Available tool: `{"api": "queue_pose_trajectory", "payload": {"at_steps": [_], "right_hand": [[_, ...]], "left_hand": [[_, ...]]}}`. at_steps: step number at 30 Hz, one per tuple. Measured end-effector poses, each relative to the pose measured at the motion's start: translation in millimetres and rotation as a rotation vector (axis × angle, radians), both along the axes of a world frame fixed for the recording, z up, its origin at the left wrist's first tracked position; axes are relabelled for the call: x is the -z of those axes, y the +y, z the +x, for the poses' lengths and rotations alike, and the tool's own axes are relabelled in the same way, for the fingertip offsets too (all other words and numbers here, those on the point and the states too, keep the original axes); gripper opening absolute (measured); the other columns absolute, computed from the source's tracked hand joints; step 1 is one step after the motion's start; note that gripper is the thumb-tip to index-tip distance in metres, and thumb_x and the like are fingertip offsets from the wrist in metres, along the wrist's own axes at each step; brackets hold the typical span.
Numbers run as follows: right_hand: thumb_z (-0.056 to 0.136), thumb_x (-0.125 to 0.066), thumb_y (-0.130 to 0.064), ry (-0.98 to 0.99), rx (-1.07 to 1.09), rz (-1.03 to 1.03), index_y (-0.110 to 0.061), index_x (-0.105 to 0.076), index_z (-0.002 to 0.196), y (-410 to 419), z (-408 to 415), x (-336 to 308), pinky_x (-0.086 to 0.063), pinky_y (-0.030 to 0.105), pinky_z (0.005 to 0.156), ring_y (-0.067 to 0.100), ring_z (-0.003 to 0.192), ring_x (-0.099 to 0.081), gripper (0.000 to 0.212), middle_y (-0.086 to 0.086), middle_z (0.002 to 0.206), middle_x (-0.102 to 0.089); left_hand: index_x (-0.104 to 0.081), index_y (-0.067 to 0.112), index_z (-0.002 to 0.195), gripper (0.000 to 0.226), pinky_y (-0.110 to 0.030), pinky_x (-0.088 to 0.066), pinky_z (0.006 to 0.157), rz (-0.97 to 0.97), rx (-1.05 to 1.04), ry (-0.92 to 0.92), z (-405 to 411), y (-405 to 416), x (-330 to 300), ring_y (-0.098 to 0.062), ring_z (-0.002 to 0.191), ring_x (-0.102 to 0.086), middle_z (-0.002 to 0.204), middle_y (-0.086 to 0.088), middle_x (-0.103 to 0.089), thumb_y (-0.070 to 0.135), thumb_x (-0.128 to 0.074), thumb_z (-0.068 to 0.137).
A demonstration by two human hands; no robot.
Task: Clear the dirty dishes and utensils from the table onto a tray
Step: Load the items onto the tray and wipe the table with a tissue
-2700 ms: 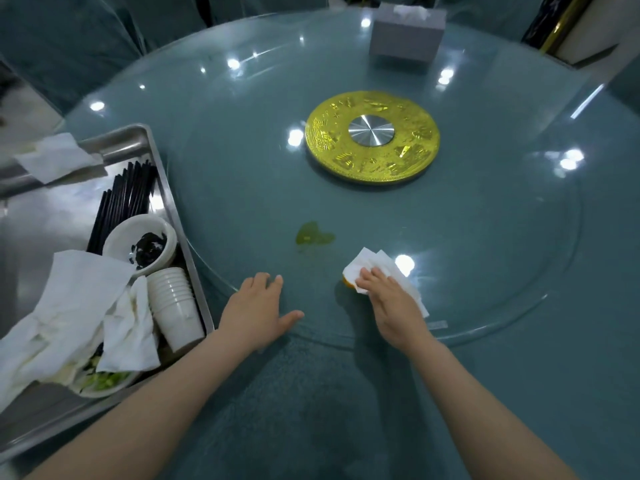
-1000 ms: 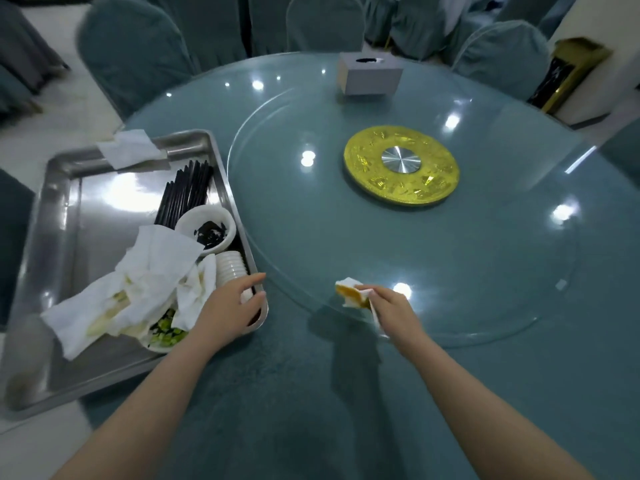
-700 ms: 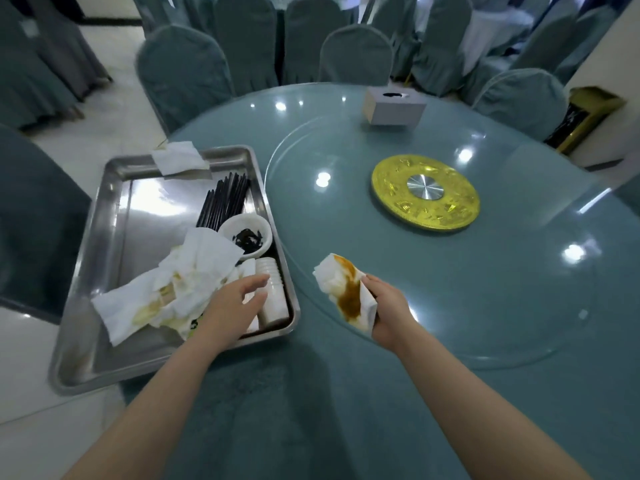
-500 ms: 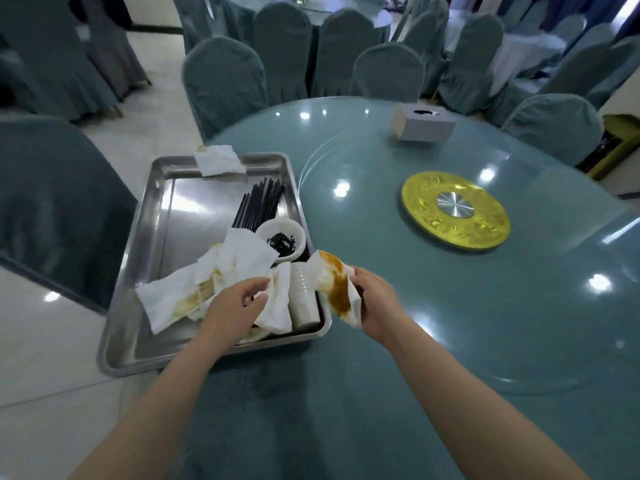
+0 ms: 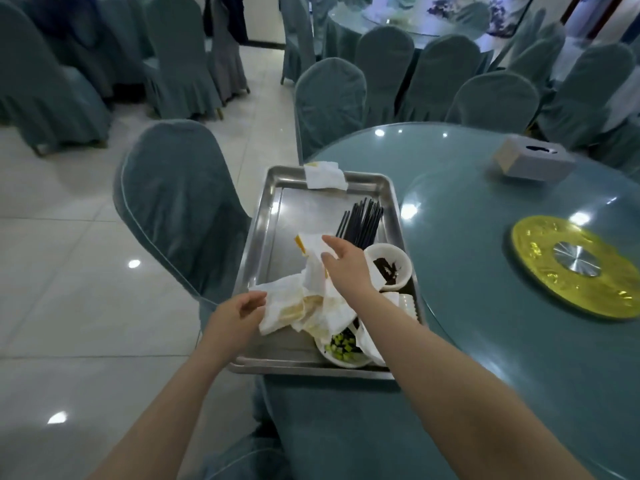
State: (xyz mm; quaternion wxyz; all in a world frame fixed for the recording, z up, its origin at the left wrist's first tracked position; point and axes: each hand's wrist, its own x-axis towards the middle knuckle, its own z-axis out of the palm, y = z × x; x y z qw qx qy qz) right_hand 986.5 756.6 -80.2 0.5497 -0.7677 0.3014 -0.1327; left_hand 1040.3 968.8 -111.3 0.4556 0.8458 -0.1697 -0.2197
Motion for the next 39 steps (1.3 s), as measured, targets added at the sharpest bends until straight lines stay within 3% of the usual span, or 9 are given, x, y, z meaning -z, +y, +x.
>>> {"api": "queue_pose_trajectory", "payload": {"at_steps": [5,7,9,12,15,22,27,34,39], "right_hand": [[0.091,-0.049,-0.007,0.028,0.108,-0.019,-0.026,-0.062,0.118,-16.5,-12.0,19.5,-0.039,0.016,0.087,0.001,0.108,-0.053,0.035,-0.012,0.118,-0.060],[0.091,-0.047,-0.007,0.084,0.145,-0.090,-0.031,-0.062,0.114,-31.6,-40.2,33.2,-0.042,0.008,0.072,-0.001,0.098,-0.057,0.036,-0.016,0.113,-0.060],[0.090,-0.045,-0.009,0.173,0.234,-0.199,-0.036,-0.061,0.108,-48.4,-73.4,44.8,-0.041,0.013,0.056,0.002,0.081,-0.059,0.036,-0.013,0.105,-0.062],[0.092,-0.047,-0.010,0.322,0.271,-0.417,-0.022,-0.062,0.117,-69.9,-113.0,64.6,-0.044,0.025,0.071,0.020,0.092,-0.061,0.031,-0.002,0.104,-0.066],[0.095,-0.042,-0.006,0.435,0.272,-0.400,-0.016,-0.058,0.128,-80.1,-132.7,80.4,-0.037,0.025,0.087,0.026,0.111,-0.057,0.038,0.004,0.123,-0.064],[0.088,-0.045,0.000,0.526,0.297,-0.396,-0.019,-0.068,0.118,-91.1,-138.5,81.6,-0.045,0.027,0.080,0.028,0.103,-0.063,0.042,0.006,0.114,-0.070],[0.087,-0.048,-0.001,0.545,0.244,-0.386,-0.019,-0.069,0.113,-91.5,-147.9,77.0,-0.050,0.032,0.087,0.024,0.101,-0.064,0.038,0.003,0.112,-0.070],[0.083,-0.059,-0.003,0.541,0.164,-0.295,-0.017,-0.060,0.118,-78.8,-179.3,72.1,-0.047,0.027,0.078,0.016,0.084,-0.062,0.037,0.004,0.105,-0.070],[0.077,-0.063,-0.004,0.587,0.097,-0.234,-0.022,-0.056,0.127,-70.4,-199.7,76.1,-0.048,0.026,0.068,0.015,0.080,-0.062,0.053,-0.003,0.089,-0.069]], "left_hand": [[-0.063,0.020,0.122,0.030,-0.013,-0.042,0.072,0.027,-0.034,0.009,18.2,11.3,17.2,-0.004,0.089,-0.057,0.115,0.002,-0.066,0.019,-0.058,0.092],[-0.061,0.023,0.124,0.032,-0.021,-0.043,0.079,0.072,-0.052,-0.025,24.2,13.6,25.4,-0.008,0.093,-0.056,0.121,0.001,-0.064,0.019,-0.058,0.092],[-0.057,0.023,0.128,0.039,-0.028,-0.042,0.086,0.124,-0.070,-0.073,28.5,15.0,34.6,-0.015,0.106,-0.054,0.129,-0.001,-0.058,0.015,-0.059,0.090],[-0.049,0.023,0.135,0.049,-0.031,-0.041,0.090,0.160,-0.058,-0.082,31.0,14.3,46.6,-0.018,0.115,-0.051,0.136,-0.002,-0.052,0.011,-0.060,0.089],[-0.040,0.032,0.141,0.058,-0.029,-0.042,0.077,0.221,-0.016,-0.034,33.9,14.5,58.6,-0.022,0.107,-0.057,0.132,-0.001,-0.057,0.009,-0.053,0.090],[-0.034,0.042,0.143,0.062,-0.034,-0.051,0.079,0.339,0.033,-0.032,40.1,19.7,61.9,-0.026,0.102,-0.062,0.127,-0.002,-0.062,0.018,-0.058,0.091],[-0.036,0.045,0.142,0.074,-0.022,-0.043,0.065,0.314,0.057,-0.012,32.5,34.1,61.9,-0.011,0.084,-0.052,0.124,0.001,-0.063,0.008,-0.060,0.083],[-0.041,0.043,0.140,0.059,-0.035,-0.049,0.085,0.280,0.059,-0.017,1.3,64.5,53.1,-0.025,0.110,-0.061,0.131,0.000,-0.059,0.026,-0.061,0.088],[-0.055,0.045,0.119,0.053,-0.027,-0.047,0.072,0.210,0.022,0.042,-11.4,84.6,49.7,-0.009,0.088,-0.063,0.118,0.009,-0.063,0.008,-0.065,0.082]]}}
